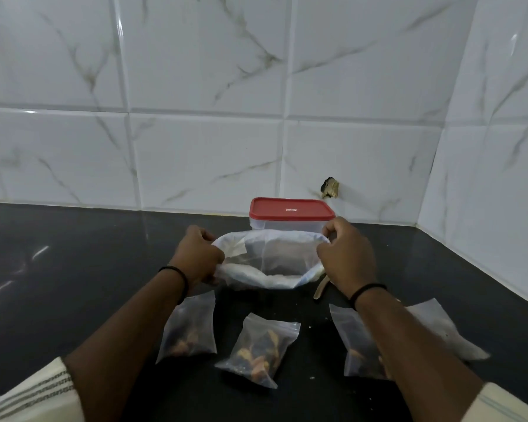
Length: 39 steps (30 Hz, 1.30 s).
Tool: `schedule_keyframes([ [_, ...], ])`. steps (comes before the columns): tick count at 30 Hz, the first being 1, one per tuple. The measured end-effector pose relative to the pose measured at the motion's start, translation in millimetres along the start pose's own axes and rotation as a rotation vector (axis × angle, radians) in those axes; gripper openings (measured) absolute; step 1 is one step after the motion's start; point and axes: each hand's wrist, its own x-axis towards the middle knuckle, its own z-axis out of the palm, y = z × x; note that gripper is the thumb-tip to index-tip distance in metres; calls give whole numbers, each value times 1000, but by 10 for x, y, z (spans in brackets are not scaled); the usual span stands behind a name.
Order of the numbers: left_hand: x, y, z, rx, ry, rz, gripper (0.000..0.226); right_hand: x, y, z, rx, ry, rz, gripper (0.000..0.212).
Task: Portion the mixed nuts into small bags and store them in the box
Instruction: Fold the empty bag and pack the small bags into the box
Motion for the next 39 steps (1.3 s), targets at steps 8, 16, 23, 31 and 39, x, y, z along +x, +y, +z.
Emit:
schedule_keyframes([
  [8,-4,-23,8,67,31,-8,5,-23,53,31,-86,-15,24,11],
  [16,-7,-32,-25,-348,-122,-189,33,-1,28,-8,554,-280,465,28],
  [23,28,-41,-78,-494,-178,-189,41,21,13,-123,865,-558,629,29],
  [31,6,-12,-49,-499,-223,-203,36,34,24,-109,933,-568,634,27],
  [39,0,3,-76,-587,-293,-143,27,37,49,-158,1013,-634,611,14],
])
